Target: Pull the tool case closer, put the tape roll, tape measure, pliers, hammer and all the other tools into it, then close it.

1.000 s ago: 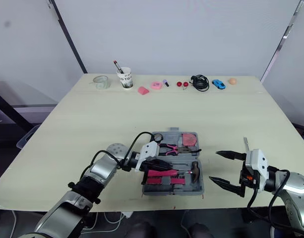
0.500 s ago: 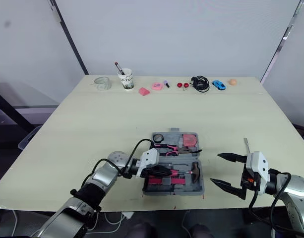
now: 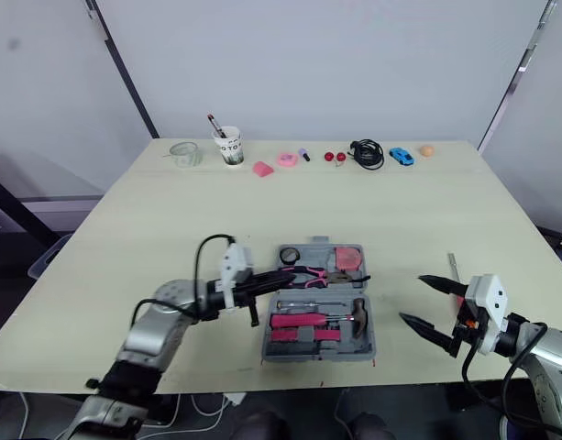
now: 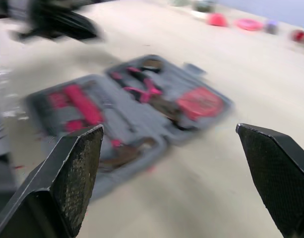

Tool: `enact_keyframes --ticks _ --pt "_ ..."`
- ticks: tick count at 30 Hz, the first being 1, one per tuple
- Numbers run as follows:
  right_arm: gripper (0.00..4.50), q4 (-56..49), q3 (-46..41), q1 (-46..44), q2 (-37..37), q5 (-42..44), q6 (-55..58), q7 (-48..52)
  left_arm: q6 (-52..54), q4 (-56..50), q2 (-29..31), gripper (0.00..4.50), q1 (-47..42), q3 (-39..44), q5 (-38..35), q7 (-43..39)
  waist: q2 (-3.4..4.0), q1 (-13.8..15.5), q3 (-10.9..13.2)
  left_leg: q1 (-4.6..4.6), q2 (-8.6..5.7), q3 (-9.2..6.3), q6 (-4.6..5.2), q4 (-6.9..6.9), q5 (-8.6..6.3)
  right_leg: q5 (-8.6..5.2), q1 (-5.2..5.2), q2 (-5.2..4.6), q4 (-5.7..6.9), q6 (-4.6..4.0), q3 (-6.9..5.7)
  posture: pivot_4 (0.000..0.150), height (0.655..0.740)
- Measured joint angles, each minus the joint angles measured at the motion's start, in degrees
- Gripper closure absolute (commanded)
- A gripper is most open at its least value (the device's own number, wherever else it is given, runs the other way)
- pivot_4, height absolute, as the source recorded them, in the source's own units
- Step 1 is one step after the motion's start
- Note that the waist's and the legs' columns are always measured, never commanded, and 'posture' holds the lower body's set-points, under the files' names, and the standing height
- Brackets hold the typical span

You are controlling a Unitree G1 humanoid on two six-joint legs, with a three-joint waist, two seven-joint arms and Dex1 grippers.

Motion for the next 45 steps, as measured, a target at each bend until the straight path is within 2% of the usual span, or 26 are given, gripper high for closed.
enact_keyframes --ticks 1,3,9,10,14,21,30,36,45 --pt "0.00 0.91 -0.73 0.21 0.07 -0.01 -0.08 -0.45 1.18 -1.90 0.92 3.93 1.49 2.46 -1.35 1.13 0.00 0.02 0.00 0.02 0.08 0.01 0.00 0.00 0.00 -0.01 0.01 0.00 0.00 -0.01 0.00 0.150 0.7400" --pt "0.00 2.23 -1.50 0.72 0.10 -0.16 -0.40 -1.07 1.64 -3.75 1.87 3.24 3.21 5.54 -2.45 2.95 0.01 0.22 0.00 0.03 0.07 0.04 0.00 0.00 0.00 -0.06 0.01 0.00 0.00 -0.11 0.01 0.150 0.7400" --pt "0.00 6.26 -3.09 2.02 0.46 -1.96 -2.49 -3.47 0.10 -3.76 3.32 0.16 9.40 11.44 -2.32 6.83 0.01 0.13 0.01 0.03 0.08 0.14 -0.01 -0.01 0.00 -0.11 0.01 0.00 -0.04 -0.20 0.02 0.150 0.7400" --pt "0.00 6.69 -3.48 2.25 0.65 -2.19 -2.58 -3.86 -0.18 -3.69 3.70 0.05 10.20 12.22 -2.37 7.10 0.01 0.17 0.01 0.04 0.08 0.17 -0.01 -0.02 0.00 -0.11 0.01 0.00 -0.04 -0.20 0.01 0.150 0.7400" --pt "0.00 8.41 -6.98 5.04 1.99 -2.18 -3.55 -6.53 -2.40 -2.69 4.40 0.05 18.44 17.41 -2.98 7.98 0.02 0.02 0.00 0.16 0.19 0.24 -0.01 -0.25 -0.01 -0.12 0.00 -0.08 -0.14 -0.21 0.09 0.150 0.7400" --pt "0.00 7.15 -10.47 11.41 4.56 -1.33 -3.19 -9.57 -3.78 -2.40 3.75 0.05 27.62 23.19 -4.55 9.43 0.00 0.12 0.00 0.22 0.23 0.33 -0.02 -0.35 -0.02 -0.13 -0.01 -0.30 -0.21 -0.21 0.09 0.150 0.7400" --pt "0.00 0.32 -13.77 17.02 8.97 0.14 0.08 -18.24 -4.40 -7.15 1.01 0.05 36.43 25.29 -5.80 12.10 -0.03 0.07 -0.02 0.23 0.24 0.46 -0.03 -0.53 -0.03 -0.14 -0.21 -0.67 -0.26 -0.21 0.18 0.150 0.7400" --pt "0.00 -0.55 -13.90 16.79 8.76 0.02 1.40 -21.11 -4.46 -7.42 1.75 0.05 34.43 25.06 -5.77 12.17 -0.03 0.12 -0.02 0.11 0.22 0.51 -0.03 -0.56 -0.02 -0.14 -0.36 -0.50 -0.26 -0.22 0.19 0.150 0.7400" --pt "0.00 -3.80 -12.32 11.20 7.32 -0.45 8.32 -24.99 -2.12 -8.35 5.79 0.05 27.95 21.59 -6.87 8.46 -0.08 -0.16 -0.07 0.11 0.21 0.65 -0.01 -0.63 -0.02 -0.13 -0.36 -0.39 -0.26 -0.22 0.29 0.150 0.7400"
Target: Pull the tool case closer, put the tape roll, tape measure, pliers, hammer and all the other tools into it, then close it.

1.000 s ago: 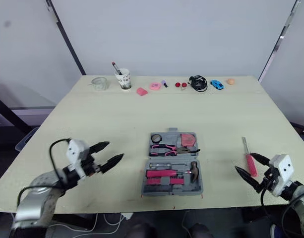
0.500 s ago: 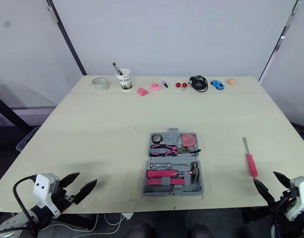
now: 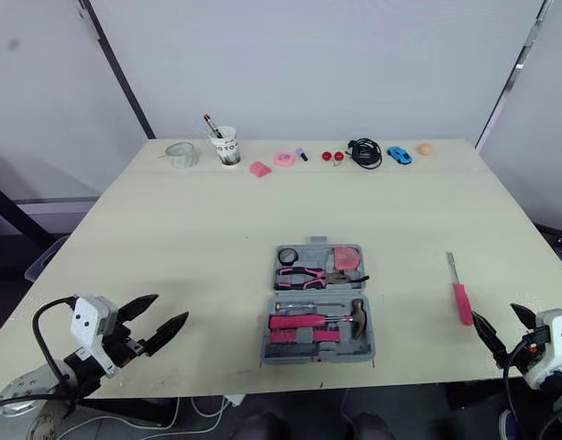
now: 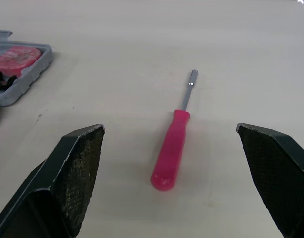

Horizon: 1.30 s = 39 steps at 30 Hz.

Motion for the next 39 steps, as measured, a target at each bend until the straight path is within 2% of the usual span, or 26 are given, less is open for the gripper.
enact_keyframes --ticks 6,12,19,32,33,36,39 --pt "0.00 0.86 5.31 -8.55 -2.83 -4.97 7.45 -5.07 2.25 -3.71 3.10 0.05 -7.61 -5.18 -1.29 -3.81 0.00 -0.24 0.00 0.00 -0.07 0.01 0.00 0.01 0.01 0.01 0.01 0.05 0.01 0.00 0.00 0.150 0.7400" --pt "0.00 3.45 6.03 -12.82 -3.97 -7.11 13.01 -7.40 4.10 -5.65 5.62 0.05 -11.25 -7.65 -3.14 -6.99 -0.01 -0.56 0.01 -0.08 -0.11 0.08 0.00 -0.05 0.01 0.00 0.00 0.14 -0.04 0.00 -0.05 0.150 0.7400" --pt "0.00 10.96 9.08 -22.09 -4.01 -9.12 20.01 -9.66 8.19 -10.81 8.30 0.05 -19.74 -10.45 -7.14 -11.11 0.01 -1.13 0.02 -0.04 -0.18 0.08 0.01 -0.03 0.02 0.03 0.00 0.22 -0.02 0.02 0.05 0.150 0.7400" --pt "0.00 23.50 12.94 -30.96 -0.90 -12.34 23.07 -11.54 15.75 -16.48 10.48 0.05 -26.31 -12.97 -13.57 -13.85 0.00 -1.21 0.04 -0.08 -0.17 0.08 0.00 -0.02 0.01 0.14 0.00 0.35 -0.04 0.21 0.11 0.150 0.7400" --pt "0.53 23.86 12.93 -31.40 -0.83 -12.38 23.15 -11.51 16.04 -16.48 10.50 0.00 -26.45 -13.06 -13.74 -14.04 0.00 -1.22 0.04 -0.09 -0.17 0.09 0.00 -0.02 0.02 0.14 0.00 0.36 -0.05 0.22 0.12 0.150 0.7400" --pt "1.65 25.21 12.83 -31.95 -0.45 -12.70 21.94 -11.52 16.39 -16.48 10.50 0.00 -26.63 -13.18 -13.96 -14.15 -0.01 -1.32 0.04 -0.08 -0.15 0.10 0.00 -0.02 0.01 0.14 0.00 0.39 -0.05 0.22 0.13 0.150 0.7400" --pt "3.11 25.60 13.14 -32.17 -0.33 -13.25 21.34 -11.51 16.21 -16.48 10.50 0.00 -26.87 -13.84 -13.87 -14.42 -0.01 -1.36 0.04 -0.07 -0.13 0.11 0.00 -0.02 0.02 0.14 0.00 0.42 -0.05 0.21 0.14 0.150 0.7400"
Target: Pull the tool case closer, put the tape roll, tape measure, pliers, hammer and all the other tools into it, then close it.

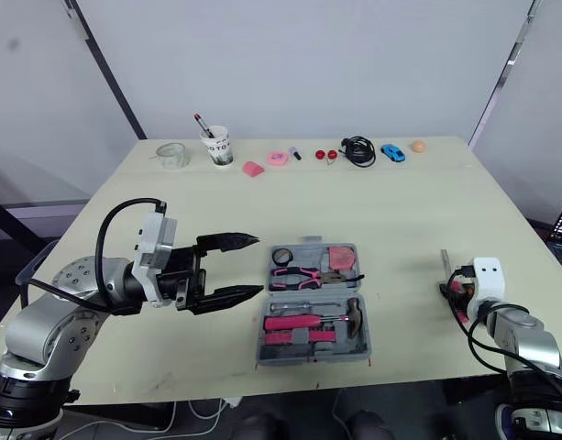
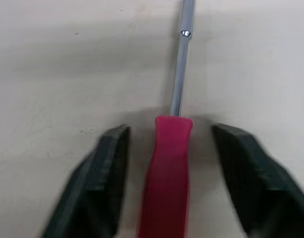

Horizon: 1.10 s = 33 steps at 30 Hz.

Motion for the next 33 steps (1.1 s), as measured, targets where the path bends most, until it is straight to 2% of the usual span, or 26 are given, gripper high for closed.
enact_keyframes --ticks 2,3,10,16,26,33 --pt "3.91 0.02 0.43 -0.07 0.07 -0.40 -0.55 0.16 -0.13 0.01 0.01 0.00 0.00 -0.59 0.03 -0.38 0.00 -0.02 0.00 0.01 0.01 0.01 0.00 0.00 0.00 0.00 0.00 0.01 0.00 0.00 0.03 0.150 0.7400" --pt "3.96 0.05 0.63 -0.17 0.12 -0.59 -0.56 0.16 -0.14 0.02 0.01 0.00 0.01 -0.72 0.03 -0.54 -0.01 -0.03 0.00 0.01 0.02 0.00 0.00 0.00 0.00 0.00 0.00 0.03 0.00 0.00 0.04 0.150 0.7400" --pt "3.96 -0.80 1.36 0.33 -0.06 -2.16 -1.16 0.15 -1.51 0.30 0.45 0.00 0.57 -0.73 0.53 -2.48 -0.02 0.01 -0.01 0.03 0.03 0.03 0.00 0.00 0.00 -0.01 0.00 0.04 0.00 -0.02 0.11 0.150 0.7400" --pt "3.96 -9.16 1.34 3.92 0.28 -1.11 4.48 -1.04 -2.84 1.25 0.62 0.00 2.31 -0.64 0.76 -3.63 0.01 0.07 0.01 0.01 0.04 0.00 0.00 -0.02 0.00 -0.01 -0.02 0.05 0.00 -0.02 0.11 0.150 0.7400" --pt "3.96 -33.43 4.99 11.58 10.65 0.46 15.58 -8.53 -3.56 1.37 2.35 0.00 3.41 -0.14 0.60 -5.53 0.03 0.27 0.02 -0.01 0.10 -0.08 -0.01 -0.02 0.00 -0.12 -0.05 0.11 0.00 -0.19 0.20 0.150 0.7400" --pt "3.96 -41.35 8.01 16.01 16.35 0.09 20.99 -14.80 -3.99 1.37 2.48 0.00 4.11 0.90 0.57 -6.41 0.04 0.14 0.03 0.00 0.12 -0.05 -0.02 -0.02 0.00 -0.13 -0.09 0.10 0.00 -0.20 0.22 0.150 0.7400"
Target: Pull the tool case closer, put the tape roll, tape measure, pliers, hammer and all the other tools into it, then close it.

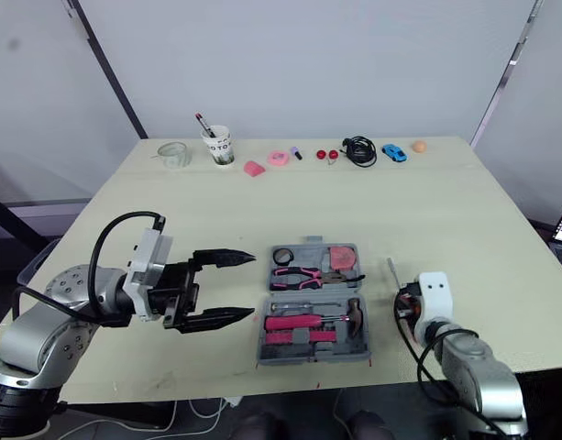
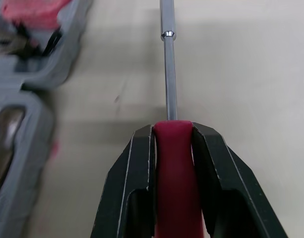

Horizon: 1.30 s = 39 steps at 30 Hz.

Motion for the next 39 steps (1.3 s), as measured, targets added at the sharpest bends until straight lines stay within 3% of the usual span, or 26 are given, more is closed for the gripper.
enact_keyframes --ticks 12,14,15,19,21,28,34,39 --pt "3.96 0.69 -2.14 1.82 2.48 0.29 -0.55 -2.02 -1.22 1.03 0.16 0.00 0.69 0.35 0.06 -2.13 0.00 -0.10 0.00 0.00 0.00 0.02 0.00 -0.02 0.00 -0.01 -0.04 0.01 0.00 0.00 0.01 0.150 0.7400" --pt "2.93 0.98 -2.13 2.29 2.40 0.21 -1.73 -1.52 -1.26 1.17 0.33 0.00 1.30 0.35 0.04 -2.70 -0.02 -0.12 -0.01 0.00 0.00 0.02 0.00 -0.02 0.00 -0.01 -0.04 0.01 0.00 0.00 0.02 0.150 0.7400" --pt "2.79 0.98 -2.13 2.30 2.40 0.22 -1.79 -1.46 -1.26 1.17 0.39 0.00 1.42 0.35 0.04 -2.82 -0.02 -0.12 -0.01 0.00 0.00 0.02 0.00 -0.02 0.00 -0.01 -0.04 0.01 0.00 0.00 0.02 0.150 0.7400" --pt "0.74 0.91 -2.13 3.08 1.67 0.27 -3.71 0.12 -1.64 1.89 1.67 0.00 2.22 0.35 0.01 -5.56 -0.01 -0.06 0.00 0.00 0.00 0.03 0.00 -0.01 0.00 -0.01 -0.04 0.00 0.00 0.00 0.02 0.150 0.7400" --pt "0.04 0.19 -2.30 3.46 0.58 0.34 -4.52 1.10 -2.63 2.91 1.69 0.00 2.49 0.34 0.06 -6.86 -0.01 -0.10 0.00 0.00 0.00 0.03 0.00 -0.01 0.00 -0.01 -0.05 0.00 0.00 0.00 0.02 0.150 0.7400" --pt "0.04 -6.44 -2.39 3.68 -9.33 2.23 -3.96 7.70 -7.72 6.31 1.52 0.00 2.79 1.00 0.01 -11.44 -0.01 -0.07 0.01 0.00 0.00 0.05 0.00 -0.01 0.00 -0.01 -0.06 0.00 0.00 0.00 0.03 0.150 0.7400" --pt "0.04 -5.39 -2.93 0.66 -22.72 8.69 -7.72 26.07 -10.30 13.14 4.72 0.00 2.24 2.64 1.05 -16.04 -0.07 -0.01 0.09 0.02 0.02 0.06 0.01 -0.01 -0.01 -0.02 -0.05 0.05 -0.01 -0.01 0.03 0.150 0.7400" --pt "0.04 3.65 -1.41 -5.05 -30.89 9.34 -18.09 41.94 -10.45 15.90 5.49 0.00 -0.04 2.64 1.15 -17.32 -0.31 0.16 0.23 0.00 0.01 0.07 0.01 0.01 0.00 -0.01 -0.04 0.05 -0.04 0.00 0.01 0.150 0.7400"
